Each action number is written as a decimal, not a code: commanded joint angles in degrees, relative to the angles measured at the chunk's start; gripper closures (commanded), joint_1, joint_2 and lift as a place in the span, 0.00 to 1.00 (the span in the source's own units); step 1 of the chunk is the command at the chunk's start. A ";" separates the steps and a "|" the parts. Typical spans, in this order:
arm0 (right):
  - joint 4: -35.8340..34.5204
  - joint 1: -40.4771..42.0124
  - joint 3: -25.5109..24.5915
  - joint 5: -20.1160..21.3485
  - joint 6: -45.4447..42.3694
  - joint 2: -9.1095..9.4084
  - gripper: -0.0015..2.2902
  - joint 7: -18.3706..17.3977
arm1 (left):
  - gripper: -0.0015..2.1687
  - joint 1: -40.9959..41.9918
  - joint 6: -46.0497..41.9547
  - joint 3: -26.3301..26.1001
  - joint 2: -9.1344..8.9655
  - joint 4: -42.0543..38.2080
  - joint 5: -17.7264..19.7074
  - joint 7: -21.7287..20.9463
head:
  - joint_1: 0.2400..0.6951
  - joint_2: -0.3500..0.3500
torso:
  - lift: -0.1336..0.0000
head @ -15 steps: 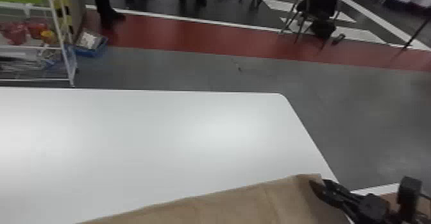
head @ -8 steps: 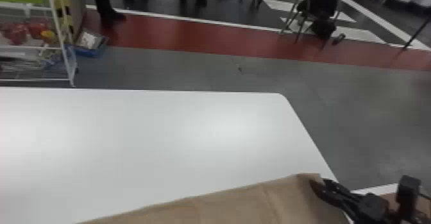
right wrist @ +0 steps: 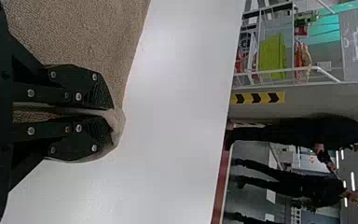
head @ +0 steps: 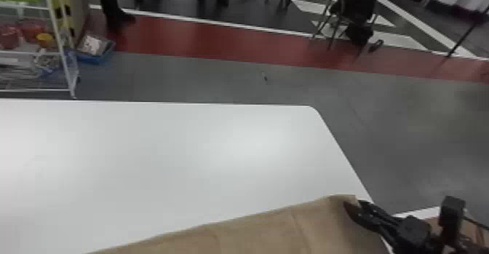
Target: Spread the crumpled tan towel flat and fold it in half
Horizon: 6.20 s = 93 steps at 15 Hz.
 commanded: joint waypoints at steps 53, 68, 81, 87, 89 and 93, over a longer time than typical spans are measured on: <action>1.00 -12.59 -11.40 -22.07 75.88 -5.81 0.39 -5.83 | 0.78 1.58 -4.39 0.33 0.11 -0.53 0.80 -1.95 | 1.00 0.00 | 0.08; 1.79 -18.65 -12.81 -21.46 79.57 -6.96 0.58 -7.06 | 0.78 1.05 -5.45 -0.02 0.38 -0.09 0.62 -2.22 | 1.00 0.00 | 0.08; 11.90 -22.26 -13.69 -24.10 80.09 -11.09 0.58 -7.85 | 0.78 0.96 -6.33 0.33 0.90 0.62 0.89 -2.22 | 1.00 0.00 | 0.08; 14.10 -27.18 -10.52 -22.51 81.50 -11.61 0.58 -8.46 | 0.78 0.96 -6.33 -1.16 0.73 0.53 1.06 -2.04 | 1.00 0.00 | 0.08; 14.80 -27.53 -9.38 -22.07 81.50 -11.61 0.58 -8.64 | 0.77 0.08 -6.33 -2.22 0.82 0.79 0.97 -1.95 | 1.00 0.00 | 0.08; 17.70 -29.03 -7.01 -20.14 79.92 -11.44 0.58 -8.90 | 0.76 -0.45 -6.33 -3.18 0.90 1.05 0.89 -2.04 | 1.00 0.00 | 0.08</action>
